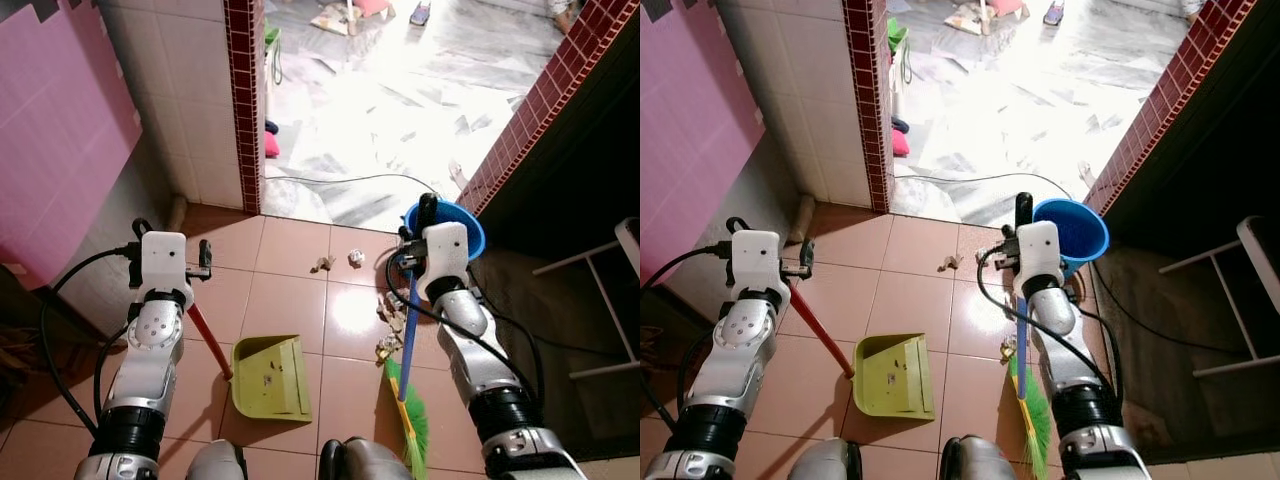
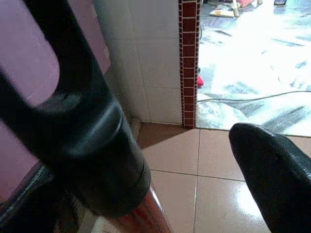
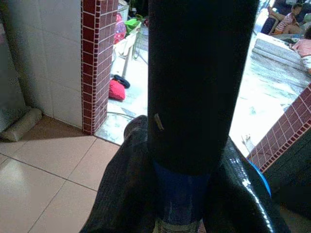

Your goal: Sweep floor

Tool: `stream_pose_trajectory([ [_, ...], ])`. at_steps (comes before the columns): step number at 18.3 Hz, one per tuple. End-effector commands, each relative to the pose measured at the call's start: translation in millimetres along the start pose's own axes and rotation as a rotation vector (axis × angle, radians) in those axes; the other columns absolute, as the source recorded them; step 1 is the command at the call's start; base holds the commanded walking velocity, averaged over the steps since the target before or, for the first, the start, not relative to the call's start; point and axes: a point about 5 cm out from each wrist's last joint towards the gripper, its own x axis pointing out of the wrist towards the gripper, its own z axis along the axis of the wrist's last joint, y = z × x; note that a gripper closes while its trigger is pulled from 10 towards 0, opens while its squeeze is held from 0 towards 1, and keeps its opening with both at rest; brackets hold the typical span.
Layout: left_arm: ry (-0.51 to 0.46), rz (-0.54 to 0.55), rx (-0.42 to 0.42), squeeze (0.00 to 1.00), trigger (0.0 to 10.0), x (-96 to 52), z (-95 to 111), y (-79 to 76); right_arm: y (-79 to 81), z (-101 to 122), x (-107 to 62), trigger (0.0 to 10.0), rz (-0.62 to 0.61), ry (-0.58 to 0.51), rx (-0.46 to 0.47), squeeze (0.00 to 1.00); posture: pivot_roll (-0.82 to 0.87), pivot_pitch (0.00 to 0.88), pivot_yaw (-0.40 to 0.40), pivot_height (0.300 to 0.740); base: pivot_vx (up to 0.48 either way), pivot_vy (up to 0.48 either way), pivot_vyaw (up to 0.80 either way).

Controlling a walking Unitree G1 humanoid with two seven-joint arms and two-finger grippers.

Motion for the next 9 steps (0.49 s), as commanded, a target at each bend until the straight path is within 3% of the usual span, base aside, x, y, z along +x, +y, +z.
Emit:
stream_pose_trajectory([
  [1, 0.002, -0.013, 0.005, 0.0, 10.0, 3.8, 1.9, 1.5, -7.3, 8.8, 3.5, 10.0, -0.019, -0.041, -0.014, 0.0, -0.03, 0.044, -0.079, 0.74, 0.0, 0.0, 0.0],
  [6, 0.004, -0.05, 0.015, 0.0, 10.0, 12.8, 4.0, 10.4, -12.0, 6.9, 1.3, 10.0, -0.037, -0.048, -0.024, 0.0, -0.04, 0.028, -0.055, 0.74, 0.0, 0.0, 0.0],
  [9, 0.005, -0.078, 0.021, 0.0, 10.0, 8.0, 0.3, 6.1, -6.3, 6.9, 0.9, 10.0, -0.024, -0.049, -0.017, 0.0, -0.03, 0.038, -0.067, 0.74, 0.0, 0.0, 0.0],
])
